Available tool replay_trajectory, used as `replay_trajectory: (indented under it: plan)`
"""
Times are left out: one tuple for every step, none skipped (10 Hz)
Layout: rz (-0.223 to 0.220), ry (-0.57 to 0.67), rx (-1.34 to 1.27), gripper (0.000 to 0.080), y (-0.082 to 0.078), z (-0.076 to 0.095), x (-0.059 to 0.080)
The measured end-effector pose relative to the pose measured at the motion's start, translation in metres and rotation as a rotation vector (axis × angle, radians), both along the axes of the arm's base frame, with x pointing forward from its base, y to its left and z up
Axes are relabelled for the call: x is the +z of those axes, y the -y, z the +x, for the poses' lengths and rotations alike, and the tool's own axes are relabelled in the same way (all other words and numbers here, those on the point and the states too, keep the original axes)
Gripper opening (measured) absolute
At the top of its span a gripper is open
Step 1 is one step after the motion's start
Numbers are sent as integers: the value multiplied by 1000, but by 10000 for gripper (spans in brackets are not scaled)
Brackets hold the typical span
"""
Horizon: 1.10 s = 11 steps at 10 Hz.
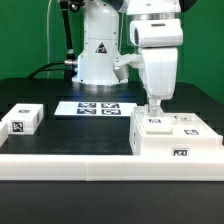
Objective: Assemble cabinet
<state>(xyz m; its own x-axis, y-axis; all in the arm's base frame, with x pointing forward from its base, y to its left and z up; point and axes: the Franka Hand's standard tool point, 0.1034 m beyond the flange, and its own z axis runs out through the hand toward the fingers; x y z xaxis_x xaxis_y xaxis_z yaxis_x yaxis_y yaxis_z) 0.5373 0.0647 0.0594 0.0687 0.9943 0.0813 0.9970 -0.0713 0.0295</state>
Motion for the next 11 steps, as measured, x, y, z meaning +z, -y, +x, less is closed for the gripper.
replay_trajectory:
  plan:
    - [5, 16, 27, 70, 2, 7, 0]
    - [11, 39, 51, 70, 6, 19, 0]
    - [15, 50, 58, 72, 8, 30, 0]
    - [18, 61, 62, 74, 10, 38, 0]
    - [19, 59, 63, 74, 10, 39, 0]
    - [18, 56, 63, 74, 10, 39, 0]
    - [18, 54, 63, 75, 10, 39, 0]
    - [18, 54, 63, 75, 10, 39, 0]
    - [18, 55, 63, 75, 10, 39, 0]
    - [17, 54, 62, 149, 11, 39, 0]
    - [17, 54, 62, 332, 11, 39, 0]
